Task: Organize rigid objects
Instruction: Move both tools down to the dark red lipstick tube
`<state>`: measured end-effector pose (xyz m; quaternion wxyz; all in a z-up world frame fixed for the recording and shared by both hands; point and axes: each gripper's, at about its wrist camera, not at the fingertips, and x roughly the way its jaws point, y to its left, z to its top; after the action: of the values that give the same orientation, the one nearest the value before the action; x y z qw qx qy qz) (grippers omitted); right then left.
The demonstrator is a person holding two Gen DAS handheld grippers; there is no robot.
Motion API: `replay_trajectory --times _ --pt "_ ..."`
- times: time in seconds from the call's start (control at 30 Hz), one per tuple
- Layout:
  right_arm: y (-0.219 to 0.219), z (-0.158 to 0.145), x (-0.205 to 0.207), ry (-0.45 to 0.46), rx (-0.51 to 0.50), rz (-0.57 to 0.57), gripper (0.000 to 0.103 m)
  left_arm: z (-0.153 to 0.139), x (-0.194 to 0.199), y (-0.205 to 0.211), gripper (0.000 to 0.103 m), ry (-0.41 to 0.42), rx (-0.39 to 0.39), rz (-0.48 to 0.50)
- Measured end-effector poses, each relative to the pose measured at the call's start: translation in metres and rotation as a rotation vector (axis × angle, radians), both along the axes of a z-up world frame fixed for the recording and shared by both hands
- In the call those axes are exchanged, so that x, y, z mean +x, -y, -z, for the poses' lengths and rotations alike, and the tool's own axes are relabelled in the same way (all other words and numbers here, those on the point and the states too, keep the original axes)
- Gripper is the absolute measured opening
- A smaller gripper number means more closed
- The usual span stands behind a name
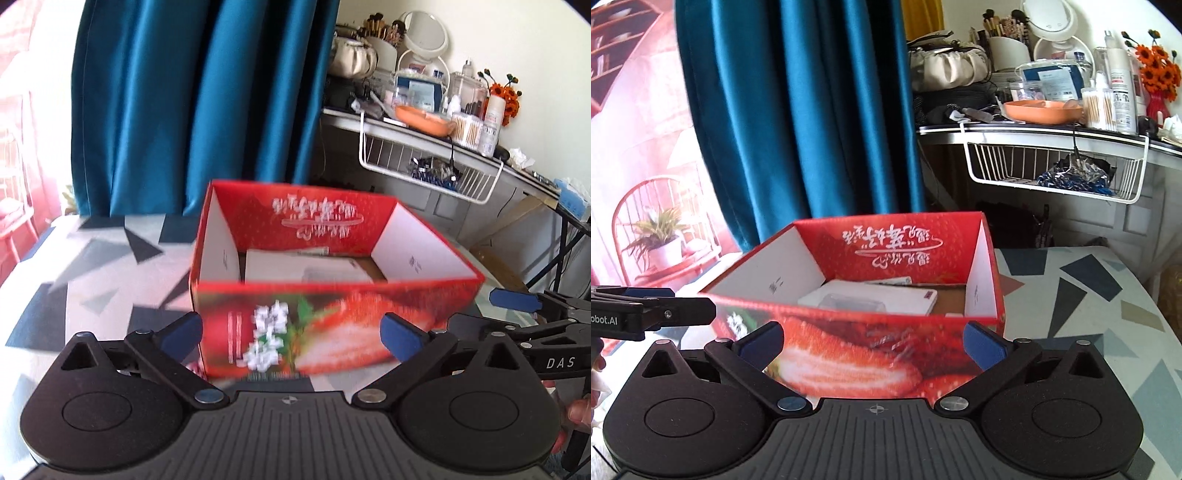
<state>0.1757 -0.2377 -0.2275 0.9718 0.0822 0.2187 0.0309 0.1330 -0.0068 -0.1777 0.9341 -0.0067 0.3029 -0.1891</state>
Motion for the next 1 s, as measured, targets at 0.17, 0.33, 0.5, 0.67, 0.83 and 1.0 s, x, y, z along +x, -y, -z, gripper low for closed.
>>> replay_trajectory --times 0.17,0.33,0.5,0.67,0.83,1.0 --pt "-0.014 0.024 -0.020 -0.059 -0.063 -0.042 0.103 0.032 -0.013 0.002 0.103 -0.094 0.003 0.006" --pt "-0.018 0.061 -0.031 -0.177 -0.021 -0.058 0.096 0.065 -0.023 0.014 0.099 -0.192 0.017 0.078" --pt "-0.032 0.076 -0.031 -0.229 -0.071 -0.095 0.082 0.074 -0.024 0.016 0.089 -0.206 0.023 0.089" --pt "-0.040 0.083 -0.030 -0.251 -0.103 -0.117 0.066 0.081 -0.021 0.017 0.075 -0.232 0.010 0.107" --pt "-0.037 0.085 -0.027 -0.268 -0.096 -0.135 0.055 0.087 -0.016 0.016 0.072 -0.264 0.003 0.087" --pt "-0.038 0.087 -0.025 -0.281 -0.087 -0.148 0.043 0.089 -0.013 0.018 0.069 -0.263 0.016 0.085"
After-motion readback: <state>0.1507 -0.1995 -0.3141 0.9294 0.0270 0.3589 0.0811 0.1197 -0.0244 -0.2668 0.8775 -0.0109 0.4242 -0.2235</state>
